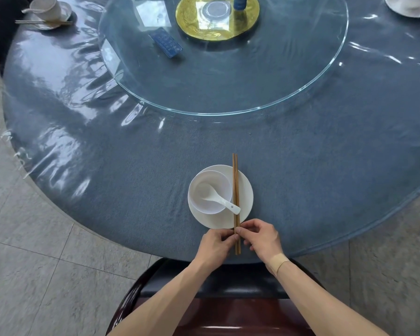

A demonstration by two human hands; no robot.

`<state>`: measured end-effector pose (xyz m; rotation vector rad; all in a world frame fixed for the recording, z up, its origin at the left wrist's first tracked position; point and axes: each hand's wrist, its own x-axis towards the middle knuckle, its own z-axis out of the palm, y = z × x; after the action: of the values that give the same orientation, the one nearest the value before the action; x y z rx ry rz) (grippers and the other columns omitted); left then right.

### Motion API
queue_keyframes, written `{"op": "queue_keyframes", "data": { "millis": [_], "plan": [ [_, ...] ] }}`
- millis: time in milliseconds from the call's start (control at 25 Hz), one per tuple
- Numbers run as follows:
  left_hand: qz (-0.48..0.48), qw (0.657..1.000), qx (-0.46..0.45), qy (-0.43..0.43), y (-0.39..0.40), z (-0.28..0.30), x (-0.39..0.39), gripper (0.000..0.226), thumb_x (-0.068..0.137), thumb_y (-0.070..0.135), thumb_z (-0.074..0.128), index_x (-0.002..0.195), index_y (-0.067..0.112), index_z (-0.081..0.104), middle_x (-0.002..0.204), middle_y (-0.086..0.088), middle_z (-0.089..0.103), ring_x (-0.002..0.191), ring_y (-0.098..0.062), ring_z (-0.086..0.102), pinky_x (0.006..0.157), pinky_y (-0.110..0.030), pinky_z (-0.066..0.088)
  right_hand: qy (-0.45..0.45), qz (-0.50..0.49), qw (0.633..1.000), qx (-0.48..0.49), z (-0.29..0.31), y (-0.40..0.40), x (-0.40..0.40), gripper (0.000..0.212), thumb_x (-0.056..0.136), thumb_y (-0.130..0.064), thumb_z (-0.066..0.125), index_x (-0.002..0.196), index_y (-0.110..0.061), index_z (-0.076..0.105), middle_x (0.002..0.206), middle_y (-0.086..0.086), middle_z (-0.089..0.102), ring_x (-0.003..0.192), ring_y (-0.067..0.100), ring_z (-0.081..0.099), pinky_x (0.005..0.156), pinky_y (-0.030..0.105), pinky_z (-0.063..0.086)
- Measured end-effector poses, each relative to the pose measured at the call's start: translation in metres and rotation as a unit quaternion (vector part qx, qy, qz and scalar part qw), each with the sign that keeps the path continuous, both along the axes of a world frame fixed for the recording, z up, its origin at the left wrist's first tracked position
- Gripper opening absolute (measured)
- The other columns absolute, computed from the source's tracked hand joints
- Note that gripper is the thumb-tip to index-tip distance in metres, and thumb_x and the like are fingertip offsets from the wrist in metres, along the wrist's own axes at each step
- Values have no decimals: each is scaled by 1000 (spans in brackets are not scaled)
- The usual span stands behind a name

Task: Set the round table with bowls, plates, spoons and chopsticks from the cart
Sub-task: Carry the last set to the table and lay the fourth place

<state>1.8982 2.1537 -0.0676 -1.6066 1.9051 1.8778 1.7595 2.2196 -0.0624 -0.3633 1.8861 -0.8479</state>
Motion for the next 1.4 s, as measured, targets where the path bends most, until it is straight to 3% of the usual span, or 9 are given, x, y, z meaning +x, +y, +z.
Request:
{"op": "queue_keyframes", "data": {
  "millis": [400, 520, 640, 720, 840, 960, 1040, 1240, 1400],
  "plan": [
    [11, 999, 26, -33, -4, 12, 14, 21, 89, 44, 65, 92, 27, 78, 57, 18, 66, 50, 3, 56, 47, -11, 41, 1, -11, 1000, -4, 4, 0, -3, 14, 83, -33, 75, 82, -20, 73, 72, 4, 73, 54, 6, 61, 51, 24, 53],
    [-26, 997, 36, -66, -19, 18, 40, 28, 89, 44, 63, 76, 22, 73, 60, 13, 67, 47, 1, 55, 41, -10, 38, 30, -28, 999, -8, 6, -3, -15, 10, 86, -33, 71, 88, -23, 72, 76, 0, 73, 55, 7, 64, 52, 25, 56],
    [28, 991, -43, -123, -54, 22, 66, 30, 88, 38, 63, 67, 17, 67, 58, 9, 67, 50, -7, 55, 49, -20, 43, 72, -32, 997, -16, 7, -16, -35, 13, 88, -30, 69, 100, -26, 71, 80, -3, 71, 60, 10, 67, 56, 29, 60],
    [101, 980, -107, -136, -78, 19, 73, 18, 89, 32, 66, 74, 23, 69, 67, 8, 70, 61, -10, 61, 61, -26, 47, 95, -5, 995, -22, 7, -26, -47, 20, 90, -30, 68, 110, -29, 68, 81, -5, 70, 65, 12, 70, 57, 29, 60],
    [128, 977, -138, -98, -101, 12, 66, 6, 91, 29, 67, 95, 27, 72, 83, 7, 72, 76, -7, 66, 70, -20, 48, 112, 43, 992, -29, 3, -38, -57, 27, 91, -30, 67, 117, -32, 66, 79, -6, 71, 63, 10, 70, 55, 25, 58],
    [131, 982, -131, -45, -112, 1, 56, 17, 91, 27, 68, 108, 25, 70, 82, 3, 72, 70, -9, 67, 72, -29, 56, 125, 83, 988, -40, -2, -44, -61, 26, 89, -28, 69, 115, -33, 67, 73, -6, 72, 59, 7, 69, 54, 21, 56],
    [128, 984, -123, -10, -115, -4, 52, 24, 91, 24, 67, 115, 28, 67, 78, 2, 71, 63, -6, 65, 64, -28, 57, 129, 85, 987, -52, -6, -46, -62, 26, 88, -24, 70, 113, -31, 69, 69, -7, 72, 58, 7, 68, 56, 23, 58],
    [109, 984, -133, 48, -117, -11, 55, 33, 91, 19, 68, 109, 46, 66, 76, -2, 70, 68, -18, 67, 60, -27, 59, 167, 76, 981, -67, -16, -44, -59, 26, 87, -24, 72, 111, -31, 70, 68, -12, 72, 59, 7, 69, 61, 27, 61],
    [105, 981, -151, 54, -115, -15, 54, 32, 91, 18, 68, 112, 43, 67, 79, -3, 71, 75, -28, 70, 77, -46, 61, 184, 66, 978, -70, -18, -44, -56, 25, 86, -25, 72, 111, -30, 71, 70, -11, 73, 61, 7, 69, 66, 33, 62]
  ]
}}
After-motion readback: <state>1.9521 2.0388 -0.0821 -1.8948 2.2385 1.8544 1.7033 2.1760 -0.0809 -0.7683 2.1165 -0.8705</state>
